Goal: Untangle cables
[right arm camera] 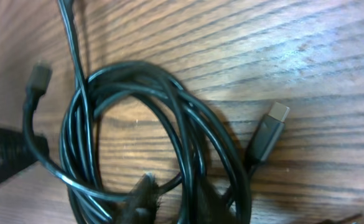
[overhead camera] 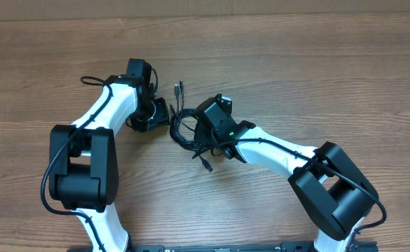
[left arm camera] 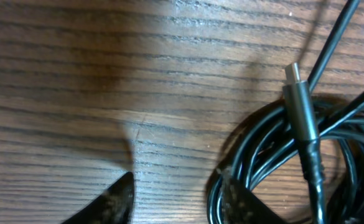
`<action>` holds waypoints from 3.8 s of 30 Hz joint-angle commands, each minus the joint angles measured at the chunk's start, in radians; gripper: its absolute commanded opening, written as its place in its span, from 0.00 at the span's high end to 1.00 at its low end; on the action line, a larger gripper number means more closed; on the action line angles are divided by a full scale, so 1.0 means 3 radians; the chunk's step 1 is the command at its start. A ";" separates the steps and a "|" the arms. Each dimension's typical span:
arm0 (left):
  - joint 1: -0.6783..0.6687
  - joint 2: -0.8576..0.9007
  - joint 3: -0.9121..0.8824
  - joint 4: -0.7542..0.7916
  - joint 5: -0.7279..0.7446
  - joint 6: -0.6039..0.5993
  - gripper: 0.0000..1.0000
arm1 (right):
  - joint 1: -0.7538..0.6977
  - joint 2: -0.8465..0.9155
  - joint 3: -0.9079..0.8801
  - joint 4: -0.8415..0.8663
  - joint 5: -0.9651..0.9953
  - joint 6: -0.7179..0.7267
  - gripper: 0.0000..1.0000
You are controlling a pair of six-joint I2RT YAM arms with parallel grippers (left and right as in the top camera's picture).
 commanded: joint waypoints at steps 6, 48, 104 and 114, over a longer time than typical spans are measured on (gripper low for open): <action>-0.0024 0.0025 0.0048 0.0000 -0.0254 0.0031 0.44 | 0.0003 0.0043 -0.0014 0.0020 -0.0183 -0.0025 0.92; 0.0046 0.0025 0.0048 -0.0257 -0.1609 -0.0117 0.77 | 0.0004 0.0118 -0.0014 0.0237 -0.0561 -0.0478 0.96; 0.0543 0.0025 0.0047 -0.0146 0.0350 0.0829 0.78 | 0.0102 0.0118 -0.0014 0.0342 -0.0167 -0.0882 0.52; 0.0552 -0.0121 0.0080 -0.0258 0.0835 0.1181 0.96 | 0.0070 -0.0001 0.0015 0.0341 -0.0249 -0.0882 0.52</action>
